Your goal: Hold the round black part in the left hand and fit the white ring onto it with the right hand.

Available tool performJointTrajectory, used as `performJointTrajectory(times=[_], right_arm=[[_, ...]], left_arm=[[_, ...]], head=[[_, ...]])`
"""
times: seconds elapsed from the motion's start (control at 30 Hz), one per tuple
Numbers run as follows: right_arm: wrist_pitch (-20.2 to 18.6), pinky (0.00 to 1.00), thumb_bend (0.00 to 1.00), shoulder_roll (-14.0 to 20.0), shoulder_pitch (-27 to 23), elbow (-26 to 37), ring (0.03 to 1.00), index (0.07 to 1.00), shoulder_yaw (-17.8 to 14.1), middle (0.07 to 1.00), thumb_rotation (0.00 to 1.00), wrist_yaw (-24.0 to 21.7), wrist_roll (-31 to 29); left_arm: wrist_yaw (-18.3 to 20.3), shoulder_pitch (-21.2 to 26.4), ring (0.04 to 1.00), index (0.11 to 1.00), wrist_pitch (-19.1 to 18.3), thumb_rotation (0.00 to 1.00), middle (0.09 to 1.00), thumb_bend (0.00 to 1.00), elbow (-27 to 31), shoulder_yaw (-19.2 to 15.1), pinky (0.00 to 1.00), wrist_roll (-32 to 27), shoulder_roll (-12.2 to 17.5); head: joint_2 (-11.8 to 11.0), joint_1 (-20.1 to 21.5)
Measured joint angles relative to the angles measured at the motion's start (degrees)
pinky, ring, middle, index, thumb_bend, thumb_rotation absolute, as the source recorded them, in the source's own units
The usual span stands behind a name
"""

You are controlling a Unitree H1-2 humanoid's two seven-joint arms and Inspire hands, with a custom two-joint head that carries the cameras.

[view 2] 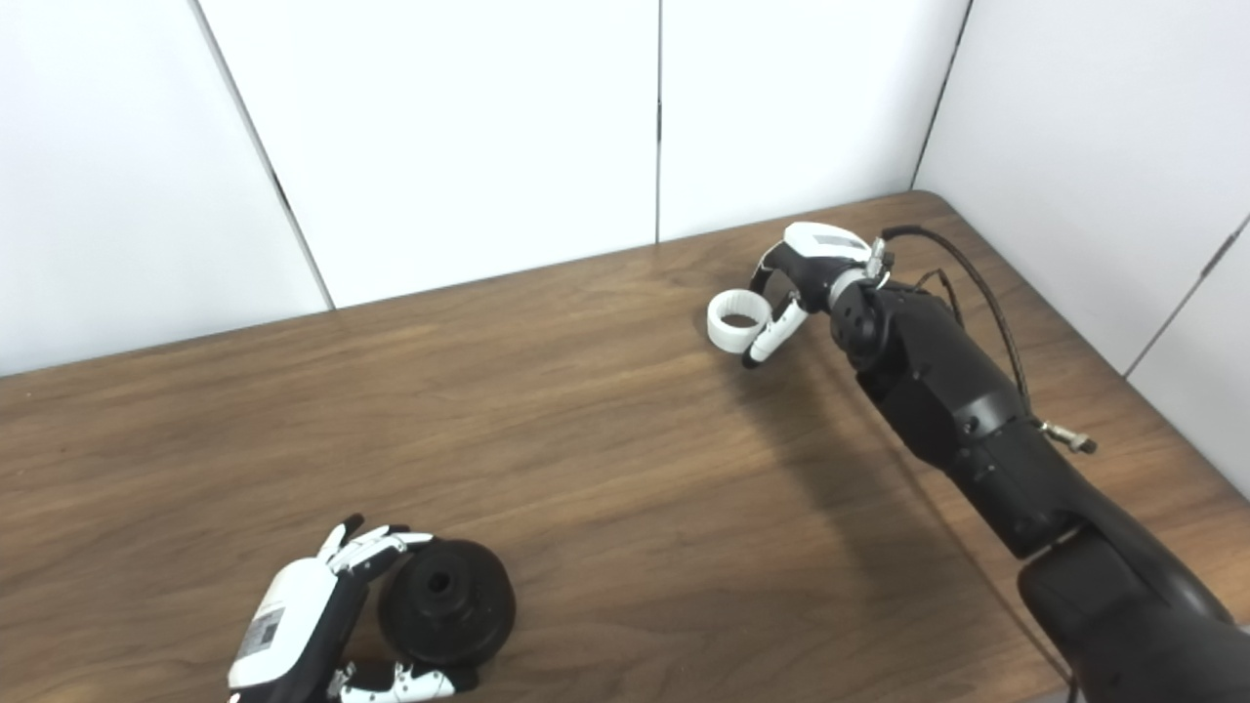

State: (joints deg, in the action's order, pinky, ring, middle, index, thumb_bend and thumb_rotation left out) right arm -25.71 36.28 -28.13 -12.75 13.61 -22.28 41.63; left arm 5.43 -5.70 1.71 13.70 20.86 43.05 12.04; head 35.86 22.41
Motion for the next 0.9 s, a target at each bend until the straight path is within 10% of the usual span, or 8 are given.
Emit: performJointTrajectory(times=[0.9], right_arm=[[0.07, 0.92, 0.90, -0.02, -0.94, -0.01, 1.000, 0.677, 2.09, 0.925, 0.27, -0.65, -0.12]], left_arm=[[0.76, -0.03, 0.856, 0.483, -1.06, 0.05, 0.765, 0.52, 0.81, 0.30, 1.00, 0.22, -0.02]], head=[[0.53, -0.18]])
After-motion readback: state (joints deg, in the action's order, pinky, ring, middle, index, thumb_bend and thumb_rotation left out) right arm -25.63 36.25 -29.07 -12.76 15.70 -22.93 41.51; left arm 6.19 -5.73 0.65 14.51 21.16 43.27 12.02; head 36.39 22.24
